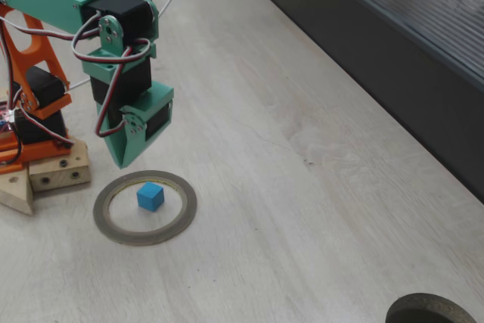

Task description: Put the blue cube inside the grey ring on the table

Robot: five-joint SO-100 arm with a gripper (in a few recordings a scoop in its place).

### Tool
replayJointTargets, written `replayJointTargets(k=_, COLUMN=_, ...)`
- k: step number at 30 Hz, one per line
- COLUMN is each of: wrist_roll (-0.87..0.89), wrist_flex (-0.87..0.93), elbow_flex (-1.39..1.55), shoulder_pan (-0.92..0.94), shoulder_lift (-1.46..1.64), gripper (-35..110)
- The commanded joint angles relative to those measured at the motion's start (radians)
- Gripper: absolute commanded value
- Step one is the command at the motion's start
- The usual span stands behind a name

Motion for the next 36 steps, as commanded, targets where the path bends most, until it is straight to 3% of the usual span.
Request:
replayJointTargets(k=1, wrist_roll=0.009, wrist_flex=0.012, elbow_flex=-0.014, shoulder_pan=-0.009, shoulder_lift=0.029, gripper=0)
replayJointTargets(k=11, wrist_roll=0.009, wrist_flex=0.012, elbow_flex=0.133, shoulder_pan=-0.011, shoulder_lift=0.044, gripper=0)
replayJointTargets(k=26, wrist_roll=0.009, wrist_flex=0.012, elbow_flex=0.546, shoulder_pan=-0.011, shoulder_lift=0.457, gripper=0)
replayJointTargets(k=36, wrist_roll=0.009, wrist_flex=0.012, elbow_flex=0.560, shoulder_pan=-0.009, shoulder_lift=0.462, gripper=0)
